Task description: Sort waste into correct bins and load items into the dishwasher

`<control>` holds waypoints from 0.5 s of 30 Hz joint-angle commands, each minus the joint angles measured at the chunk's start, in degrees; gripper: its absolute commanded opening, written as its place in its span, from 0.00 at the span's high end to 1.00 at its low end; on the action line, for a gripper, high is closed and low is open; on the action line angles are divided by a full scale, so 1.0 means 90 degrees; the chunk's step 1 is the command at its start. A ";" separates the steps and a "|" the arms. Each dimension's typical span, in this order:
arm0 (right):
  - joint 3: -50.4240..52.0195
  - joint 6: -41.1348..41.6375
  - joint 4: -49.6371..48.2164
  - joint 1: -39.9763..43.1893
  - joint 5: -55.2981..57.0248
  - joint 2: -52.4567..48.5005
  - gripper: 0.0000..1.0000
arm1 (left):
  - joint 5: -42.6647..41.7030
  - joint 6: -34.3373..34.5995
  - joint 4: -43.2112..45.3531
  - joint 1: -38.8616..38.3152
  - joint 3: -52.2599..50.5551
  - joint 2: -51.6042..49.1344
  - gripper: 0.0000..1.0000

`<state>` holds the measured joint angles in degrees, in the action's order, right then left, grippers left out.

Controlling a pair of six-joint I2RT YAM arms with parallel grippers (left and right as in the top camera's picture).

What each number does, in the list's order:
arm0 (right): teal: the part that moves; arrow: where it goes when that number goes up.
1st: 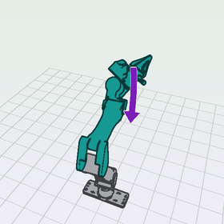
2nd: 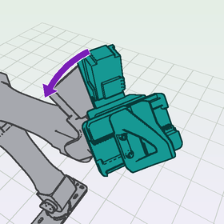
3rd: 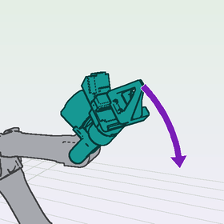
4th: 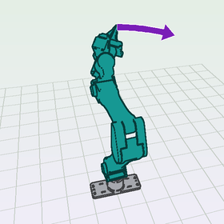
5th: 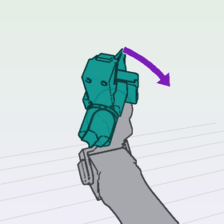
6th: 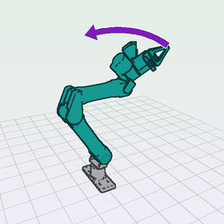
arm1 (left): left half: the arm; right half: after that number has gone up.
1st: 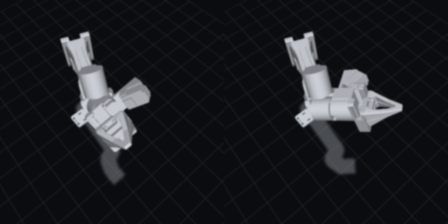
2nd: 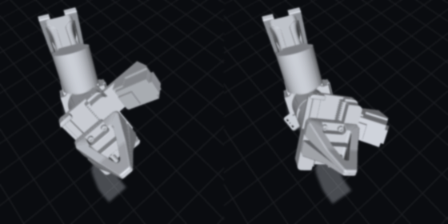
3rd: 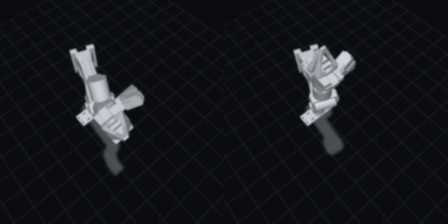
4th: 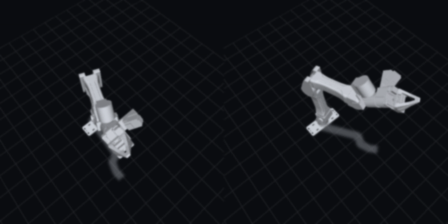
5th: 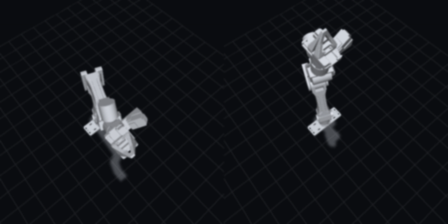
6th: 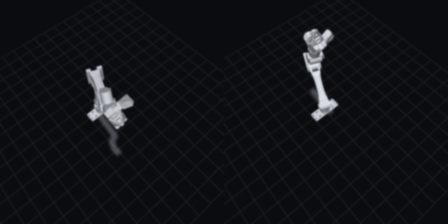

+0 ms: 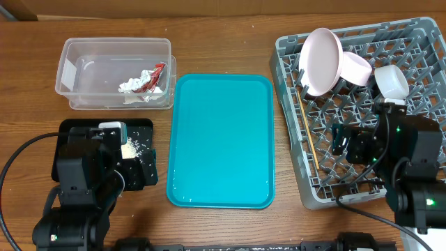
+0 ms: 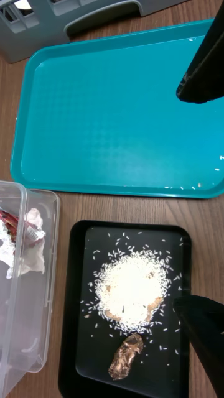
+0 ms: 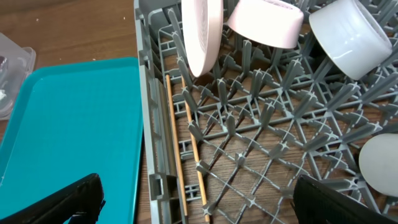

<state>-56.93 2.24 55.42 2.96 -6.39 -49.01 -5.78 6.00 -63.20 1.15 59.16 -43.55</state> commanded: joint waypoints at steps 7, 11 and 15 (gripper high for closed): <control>0.0034 -0.0039 -0.0024 0.0007 0.0087 -0.0556 0.00 | 0.0046 0.0092 -0.0005 0.0036 -0.0019 -0.0024 0.00; 0.0034 -0.0039 -0.0027 0.0007 0.0087 -0.0916 0.00 | 0.0046 0.0092 -0.0005 0.0036 -0.0022 -0.0024 0.00; 0.0034 -0.0039 -0.0027 0.0007 0.0087 -0.1328 0.00 | 0.0046 0.0092 -0.0005 0.0036 -0.0019 -0.0024 0.00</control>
<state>-56.93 2.17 55.37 2.96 -5.93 -59.11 -5.78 6.00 -63.22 1.15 59.16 -43.77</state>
